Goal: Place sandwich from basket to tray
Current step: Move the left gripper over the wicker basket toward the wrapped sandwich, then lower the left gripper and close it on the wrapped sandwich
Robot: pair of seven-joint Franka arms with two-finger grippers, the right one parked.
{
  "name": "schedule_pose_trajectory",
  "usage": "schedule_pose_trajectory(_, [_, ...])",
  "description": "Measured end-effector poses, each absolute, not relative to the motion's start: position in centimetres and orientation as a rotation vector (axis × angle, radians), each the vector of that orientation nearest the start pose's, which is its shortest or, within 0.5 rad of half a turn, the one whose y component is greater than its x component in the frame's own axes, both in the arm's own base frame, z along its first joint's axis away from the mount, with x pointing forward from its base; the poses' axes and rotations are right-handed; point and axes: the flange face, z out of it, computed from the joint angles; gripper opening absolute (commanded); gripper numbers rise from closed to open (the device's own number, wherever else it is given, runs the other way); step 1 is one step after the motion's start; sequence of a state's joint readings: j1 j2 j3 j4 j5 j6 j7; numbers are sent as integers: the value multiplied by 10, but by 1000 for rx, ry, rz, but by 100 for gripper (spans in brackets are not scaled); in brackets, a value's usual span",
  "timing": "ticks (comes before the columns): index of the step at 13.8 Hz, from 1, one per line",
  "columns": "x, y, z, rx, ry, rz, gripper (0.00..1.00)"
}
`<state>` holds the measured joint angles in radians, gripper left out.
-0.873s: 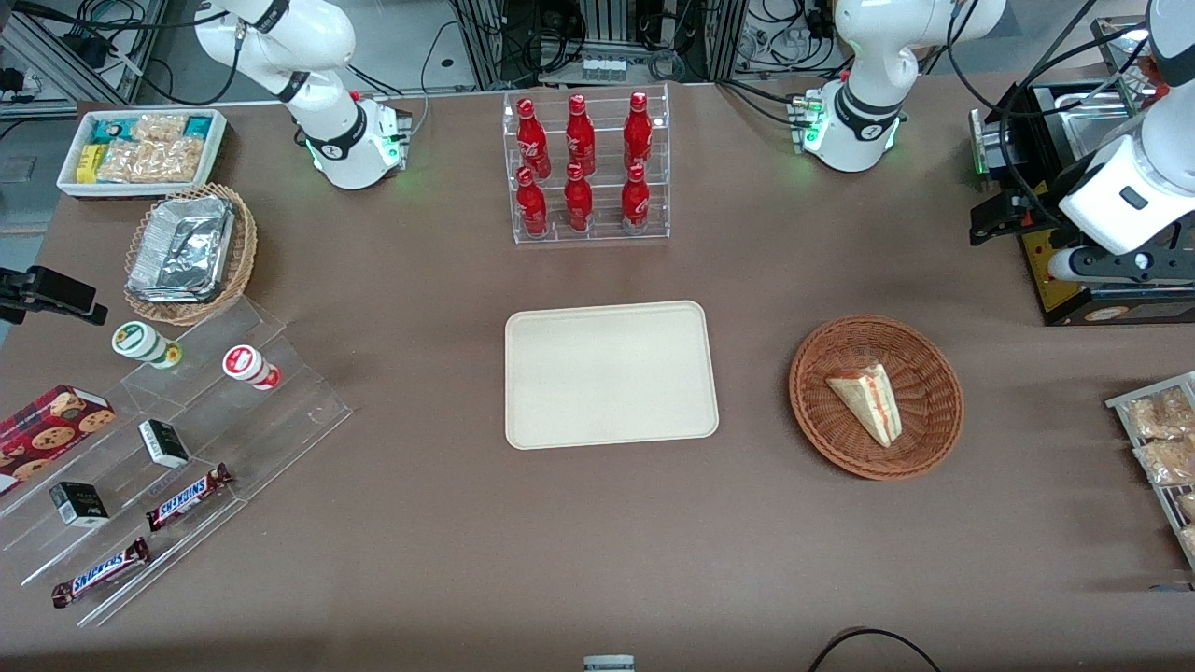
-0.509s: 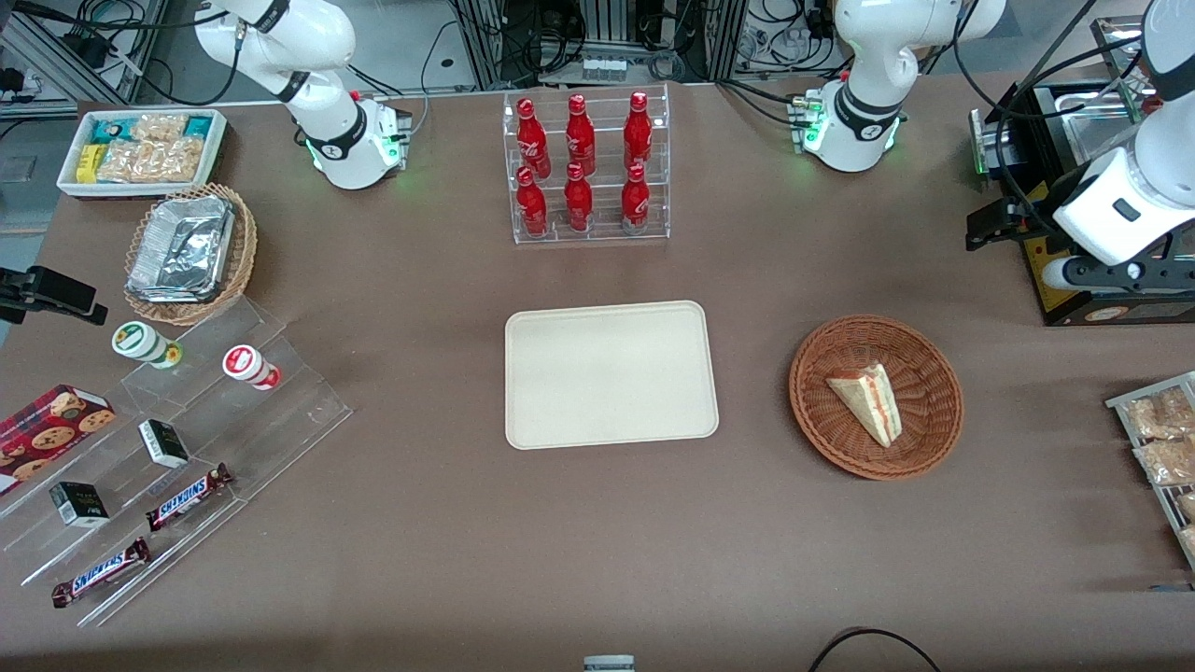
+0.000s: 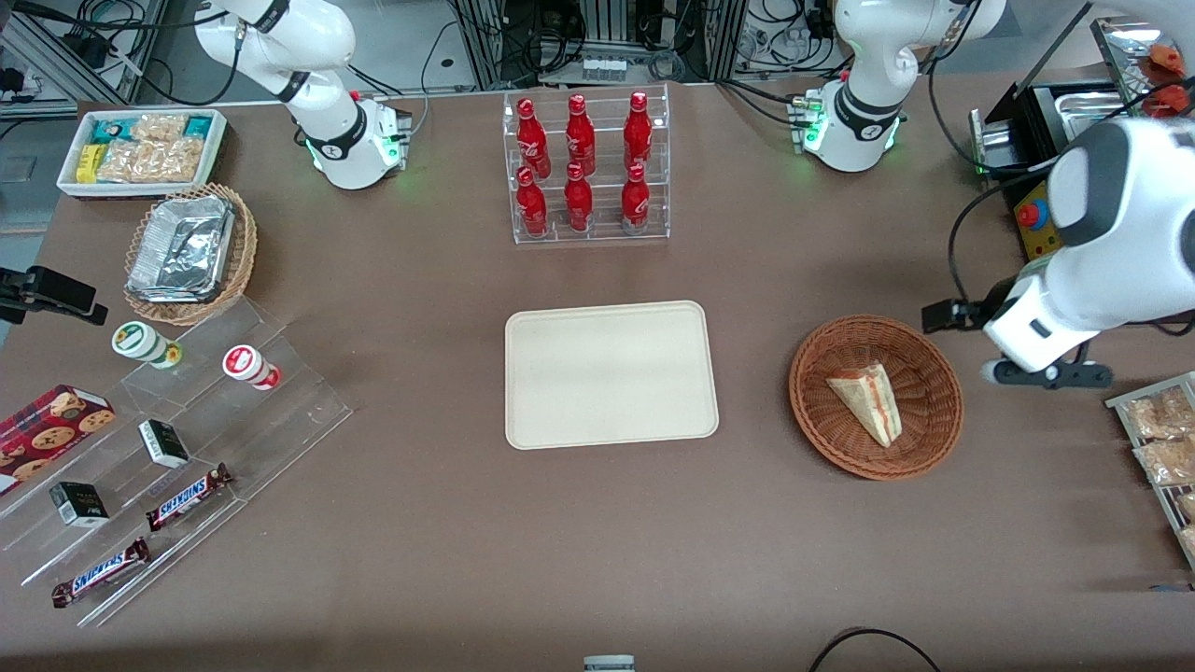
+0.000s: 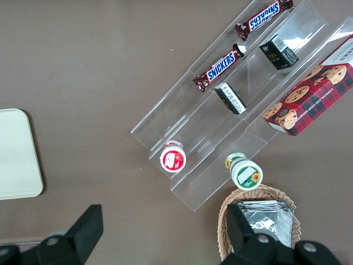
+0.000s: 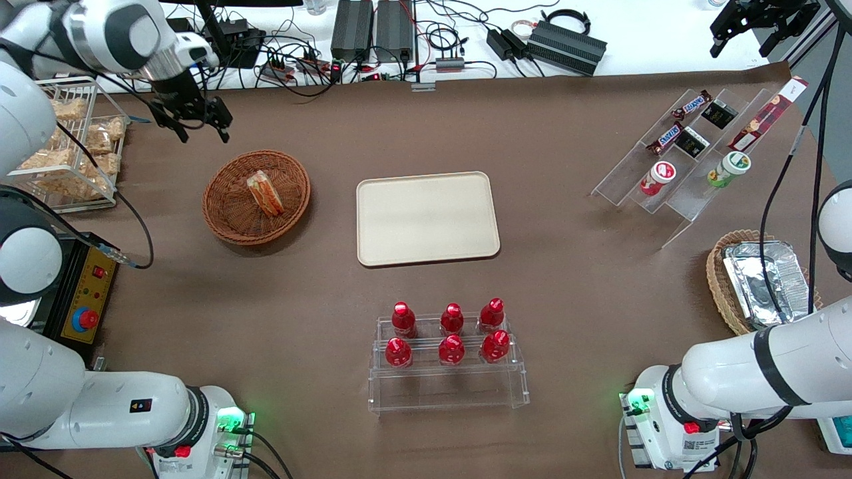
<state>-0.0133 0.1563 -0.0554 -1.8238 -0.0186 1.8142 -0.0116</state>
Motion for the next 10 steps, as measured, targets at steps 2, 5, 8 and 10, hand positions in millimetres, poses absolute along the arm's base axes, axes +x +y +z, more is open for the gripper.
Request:
schedule_pose_trajectory(2, [579,-40,390,-3156,76,189,100])
schedule_pose_trajectory(5, [571,-38,351,-3159,2,132,100])
schedule_pose_trajectory(8, [571,-39,346,-3133,-361,102,100])
schedule_pose_trajectory(10, [572,-43,347,-3095,-596,87,100])
